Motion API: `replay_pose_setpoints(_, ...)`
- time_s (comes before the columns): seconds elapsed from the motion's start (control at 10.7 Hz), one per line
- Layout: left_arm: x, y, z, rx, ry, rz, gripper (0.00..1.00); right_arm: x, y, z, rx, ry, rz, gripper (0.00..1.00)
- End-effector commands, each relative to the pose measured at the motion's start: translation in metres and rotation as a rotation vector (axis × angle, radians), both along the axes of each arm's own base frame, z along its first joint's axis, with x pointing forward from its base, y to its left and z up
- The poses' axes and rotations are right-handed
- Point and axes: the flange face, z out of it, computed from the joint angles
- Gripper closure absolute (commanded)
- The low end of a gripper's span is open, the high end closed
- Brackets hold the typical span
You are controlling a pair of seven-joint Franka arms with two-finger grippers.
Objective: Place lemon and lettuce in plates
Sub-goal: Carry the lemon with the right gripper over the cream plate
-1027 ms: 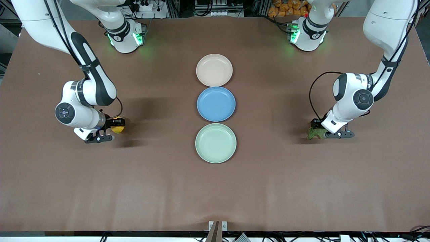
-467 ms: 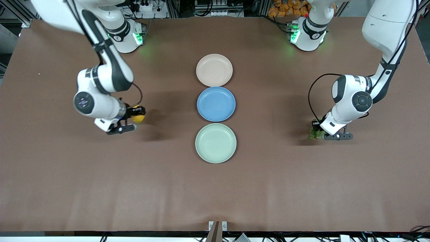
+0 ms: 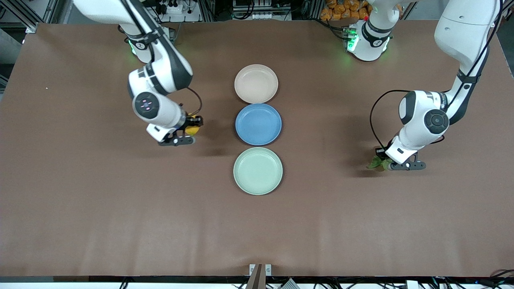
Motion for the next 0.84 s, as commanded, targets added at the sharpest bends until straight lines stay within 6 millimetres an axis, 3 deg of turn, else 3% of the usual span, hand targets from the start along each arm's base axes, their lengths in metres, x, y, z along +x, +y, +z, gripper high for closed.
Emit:
replay_pose_setpoints(0.0, 0.015, -0.014, 0.052, 0.03, -0.011, -0.012, 1.0, -0.04, 0.065, 0.005, -0.006, 0.008, -0.095, 1.0)
replay_pose_setpoints(0.37, 0.036, -0.054, 0.125, 0.041, 0.025, -0.017, 1.0, -0.102, 0.149, 0.0, -0.031, -0.021, -0.232, 1.0)
replay_pose_setpoints(0.75, 0.046, -0.114, 0.172, 0.01, -0.008, 0.016, 1.0, -0.17, 0.212, -0.013, -0.047, -0.049, -0.372, 1.0)
